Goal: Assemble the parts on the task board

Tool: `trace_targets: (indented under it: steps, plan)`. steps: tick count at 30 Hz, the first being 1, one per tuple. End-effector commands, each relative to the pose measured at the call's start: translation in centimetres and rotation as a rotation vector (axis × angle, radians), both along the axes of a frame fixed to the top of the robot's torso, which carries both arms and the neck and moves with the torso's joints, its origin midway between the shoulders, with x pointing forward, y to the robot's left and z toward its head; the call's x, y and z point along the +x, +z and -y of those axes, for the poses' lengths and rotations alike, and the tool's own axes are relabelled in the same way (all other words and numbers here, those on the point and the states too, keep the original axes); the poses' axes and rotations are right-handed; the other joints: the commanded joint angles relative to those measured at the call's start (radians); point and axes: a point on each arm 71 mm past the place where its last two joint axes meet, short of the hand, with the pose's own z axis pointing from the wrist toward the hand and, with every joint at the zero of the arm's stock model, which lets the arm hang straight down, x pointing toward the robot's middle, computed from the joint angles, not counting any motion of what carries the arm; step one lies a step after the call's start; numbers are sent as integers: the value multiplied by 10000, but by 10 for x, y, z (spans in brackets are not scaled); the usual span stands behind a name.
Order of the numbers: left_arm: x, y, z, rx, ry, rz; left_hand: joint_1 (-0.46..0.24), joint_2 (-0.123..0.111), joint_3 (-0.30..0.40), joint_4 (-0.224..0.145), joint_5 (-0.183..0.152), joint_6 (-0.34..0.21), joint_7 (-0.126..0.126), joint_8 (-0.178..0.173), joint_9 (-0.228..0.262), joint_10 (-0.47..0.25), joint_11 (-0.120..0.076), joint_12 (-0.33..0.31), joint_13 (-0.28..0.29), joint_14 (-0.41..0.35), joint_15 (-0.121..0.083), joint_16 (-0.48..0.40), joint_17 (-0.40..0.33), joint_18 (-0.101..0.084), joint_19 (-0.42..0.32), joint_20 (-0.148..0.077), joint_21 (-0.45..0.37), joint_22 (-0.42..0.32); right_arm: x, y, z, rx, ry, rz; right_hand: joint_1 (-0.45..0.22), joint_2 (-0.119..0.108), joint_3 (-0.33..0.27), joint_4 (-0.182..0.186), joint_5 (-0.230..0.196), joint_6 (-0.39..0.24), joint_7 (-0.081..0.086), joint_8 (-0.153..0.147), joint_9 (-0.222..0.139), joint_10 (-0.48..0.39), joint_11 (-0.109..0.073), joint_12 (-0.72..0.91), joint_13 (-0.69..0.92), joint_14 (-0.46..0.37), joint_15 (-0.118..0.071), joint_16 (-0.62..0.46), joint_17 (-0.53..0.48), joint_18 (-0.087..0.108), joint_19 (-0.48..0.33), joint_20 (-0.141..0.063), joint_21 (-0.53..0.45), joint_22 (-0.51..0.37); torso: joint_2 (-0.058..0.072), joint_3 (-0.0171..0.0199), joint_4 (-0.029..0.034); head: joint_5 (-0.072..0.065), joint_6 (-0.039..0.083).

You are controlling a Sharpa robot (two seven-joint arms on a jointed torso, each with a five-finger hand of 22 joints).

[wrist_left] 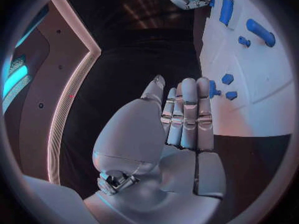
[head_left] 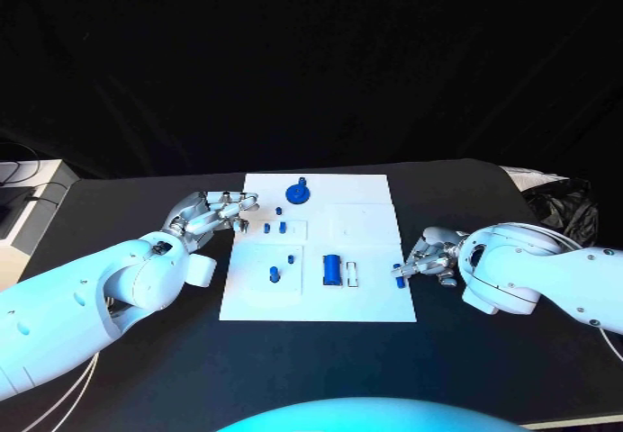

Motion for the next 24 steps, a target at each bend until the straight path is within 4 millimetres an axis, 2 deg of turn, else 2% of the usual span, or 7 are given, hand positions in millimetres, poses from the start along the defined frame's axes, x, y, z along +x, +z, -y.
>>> trace_targets:
  steps: [1, 6, 10, 16, 18, 23, 24]
  plan:
    - [-1, 1, 2, -82, -163, 75, -1, 34, 11, 60, 44, -12, 20, -21, 4, -42, 16, 25, -3, -77, -12, 24, -7, -4, 55, -9, -76, 34, 0, -3, -2, -455, 279, -42, -40, -105, 9, 70, -60, 41, -11, 51, 19, 78, 10, -55, 10, 23, -1, 50, 15, -53, 378, 19, 42, 928, 2, 8, -9, 8, -3]
    - [-1, 1, 2, -78, -164, 71, -1, 34, 11, 60, 44, -12, 20, -21, 4, -42, 16, 25, -3, -77, -12, 24, -7, -4, 55, -9, -76, 34, 1, -6, -6, -765, 612, -56, -51, -187, 58, 138, -142, 15, -7, 63, 70, 60, 12, -80, 14, 19, 1, 28, -1, -53, 369, 20, 20, 922, 0, 15, -6, 26, -18]
    - [-1, 1, 1, -67, -151, 69, -1, 34, 11, 60, 44, -12, 20, -21, 4, -42, 16, 25, -3, -77, -12, 24, -7, -4, 55, -9, -76, 34, 0, -10, -8, -1207, 999, -81, -93, -307, 160, 250, -383, 11, -7, 68, 95, 60, 13, -75, 24, 25, 2, 32, 17, -55, 368, 22, 37, 926, -1, 11, -5, 29, -41]
    - [-1, 1, 1, -63, -150, 68, -1, 34, 11, 60, 44, -12, 20, -21, 4, -42, 16, 25, -3, -77, -12, 24, -7, -4, 55, -9, -76, 34, -2, -15, -12, -1499, 1362, -185, -51, -469, 352, 350, -331, -2, 1, 69, 127, 47, 19, -82, 30, 23, 5, 25, 27, -56, 368, 24, 39, 927, 0, 11, -12, 32, -39]
    - [-1, 1, 1, -64, -152, 66, -1, 34, 11, 60, 44, -12, 20, -21, 4, -42, 16, 25, -3, -77, -12, 24, -7, -4, 55, -9, -76, 34, -2, -16, -14, -1559, 1467, -232, 31, -436, 364, 254, -26, -19, 10, 63, 132, 35, 28, -84, 34, 23, 8, 22, 27, -54, 365, 25, 25, 925, 1, 12, -9, 38, -51]
    - [-1, 1, 0, -52, -136, 64, -1, 34, 11, 60, 44, -12, 20, -21, 4, -42, 16, 25, -3, -77, -12, 24, -7, -4, 55, -9, -76, 34, -3, -18, -17, -1813, 1708, -224, 406, -156, 346, -362, 977, -82, 2, 19, 112, -11, 23, -104, 31, 16, 0, -7, 5, -51, 358, 26, -31, 914, -2, 8, -4, 30, -63]
    - [-1, 1, 0, -49, -132, 65, -1, 34, 11, 60, 44, -12, 20, -21, 4, -42, 16, 25, -3, -77, -12, 24, -7, -4, 55, -9, -76, 34, -3, -18, -17, -1880, 1760, -211, 628, -99, 441, -571, 1582, -107, -13, -8, 89, -26, 12, -122, 24, 12, -19, -18, -5, -52, 355, 18, -45, 911, -3, 6, -7, 30, -67]
